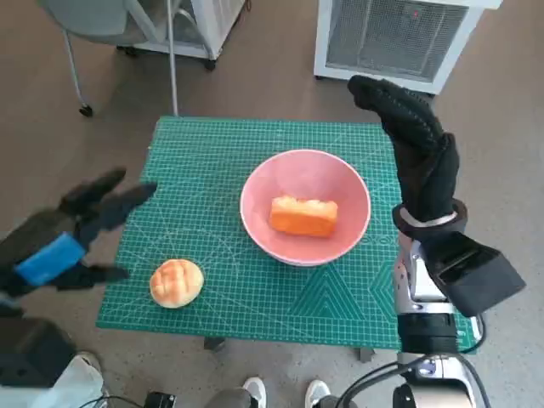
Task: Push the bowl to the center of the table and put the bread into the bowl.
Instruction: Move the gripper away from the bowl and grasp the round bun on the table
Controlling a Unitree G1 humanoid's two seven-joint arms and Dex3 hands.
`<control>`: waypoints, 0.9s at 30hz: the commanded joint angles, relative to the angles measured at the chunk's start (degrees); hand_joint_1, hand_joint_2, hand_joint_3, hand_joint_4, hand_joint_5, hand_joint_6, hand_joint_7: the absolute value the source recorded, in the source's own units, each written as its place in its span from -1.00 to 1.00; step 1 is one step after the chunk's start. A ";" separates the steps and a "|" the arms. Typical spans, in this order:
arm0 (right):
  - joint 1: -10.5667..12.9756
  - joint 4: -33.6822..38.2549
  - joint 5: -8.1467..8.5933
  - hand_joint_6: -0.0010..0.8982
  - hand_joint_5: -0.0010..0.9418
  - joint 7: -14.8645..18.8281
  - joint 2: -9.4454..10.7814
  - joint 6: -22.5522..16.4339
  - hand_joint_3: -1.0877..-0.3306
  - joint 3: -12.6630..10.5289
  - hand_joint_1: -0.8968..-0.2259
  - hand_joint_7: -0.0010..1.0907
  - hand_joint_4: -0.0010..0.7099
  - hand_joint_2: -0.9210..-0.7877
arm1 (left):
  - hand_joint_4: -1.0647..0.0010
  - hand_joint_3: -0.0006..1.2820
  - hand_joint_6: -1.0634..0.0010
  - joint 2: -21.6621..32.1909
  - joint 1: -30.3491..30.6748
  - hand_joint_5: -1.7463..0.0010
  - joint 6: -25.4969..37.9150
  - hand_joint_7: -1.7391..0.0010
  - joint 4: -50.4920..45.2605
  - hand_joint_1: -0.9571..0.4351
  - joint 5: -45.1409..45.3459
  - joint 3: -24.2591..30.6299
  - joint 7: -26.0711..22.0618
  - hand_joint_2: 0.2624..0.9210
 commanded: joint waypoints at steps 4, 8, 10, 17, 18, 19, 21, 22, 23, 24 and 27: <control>0.05 1.66 1.05 -1.00 -0.97 0.71 0.29 0.78 -0.27 0.13 -0.31 0.23 -0.23 -1.00 | 0.78 -1.00 0.49 1.66 3.40 0.99 0.45 0.94 0.51 -0.13 1.98 -3.16 -2.19 0.59; -0.28 2.32 0.98 -1.00 -0.97 0.81 0.35 0.66 -0.26 0.15 -0.33 0.23 -0.23 -1.00 | 0.78 -1.00 0.51 1.67 3.34 0.99 0.43 0.96 1.49 -0.11 4.62 -6.30 -1.80 0.59; -0.37 2.40 1.00 -1.00 -0.97 0.87 0.32 0.73 -0.26 0.17 -0.33 0.23 -0.23 -1.00 | 0.78 -1.00 0.51 1.38 2.87 0.99 0.36 0.97 2.24 -0.09 5.71 -8.02 -1.43 0.59; -0.36 1.99 1.26 -1.00 -0.98 1.21 0.03 1.10 -0.25 0.05 -0.36 0.23 -0.25 -1.00 | 0.79 -1.00 0.53 -0.45 0.33 1.00 -0.50 0.98 5.81 -0.07 8.58 -13.81 0.88 0.60; -0.35 1.95 1.30 -1.00 -0.98 1.26 -0.01 1.14 -0.25 0.02 -0.36 0.23 -0.25 -1.00 | 0.79 -1.00 0.53 -0.68 0.02 1.00 -0.60 0.98 6.26 -0.07 8.80 -14.42 1.20 0.60; -0.33 1.86 1.30 -1.00 -0.98 1.30 -0.06 1.19 -0.25 0.01 -0.36 0.23 -0.25 -1.00 | 0.79 -1.00 0.54 -1.09 -0.51 1.00 -0.78 0.99 7.12 -0.07 9.18 -15.36 1.62 0.60; -0.28 1.75 1.33 -1.00 -0.98 1.40 -0.16 1.25 -0.25 -0.03 -0.37 0.23 -0.25 -1.00 | 0.80 -1.00 0.54 -1.67 -1.43 1.00 -1.06 0.99 8.59 -0.05 9.72 -16.93 2.29 0.59; -0.25 1.72 1.37 -1.00 -0.98 1.45 -0.22 1.26 -0.25 -0.05 -0.37 0.23 -0.25 -1.00 | 0.80 -1.00 0.54 -1.86 -1.82 1.00 -1.17 0.99 9.18 -0.04 9.90 -17.56 2.56 0.59; -0.17 1.60 1.36 -1.00 -0.98 1.46 -0.27 1.28 -0.25 -0.04 -0.37 0.22 -0.25 -1.00 | 0.80 -1.00 0.55 -2.09 -2.30 1.00 -1.31 0.99 9.97 -0.04 10.12 -18.29 2.85 0.59; -0.12 1.51 1.36 -1.00 -0.98 1.47 -0.29 1.30 -0.25 -0.03 -0.38 0.22 -0.25 -1.00 | 0.80 -1.00 0.55 -2.23 -2.63 1.00 -1.44 0.99 10.53 -0.03 10.28 -18.79 3.09 0.59; 0.06 1.23 1.21 -1.00 -0.98 1.42 -0.41 1.35 -0.26 -0.01 -0.38 0.22 -0.25 -1.00 | 0.81 -1.00 0.56 -2.98 -4.26 1.00 -1.94 1.00 13.41 0.00 10.68 -20.73 3.68 0.59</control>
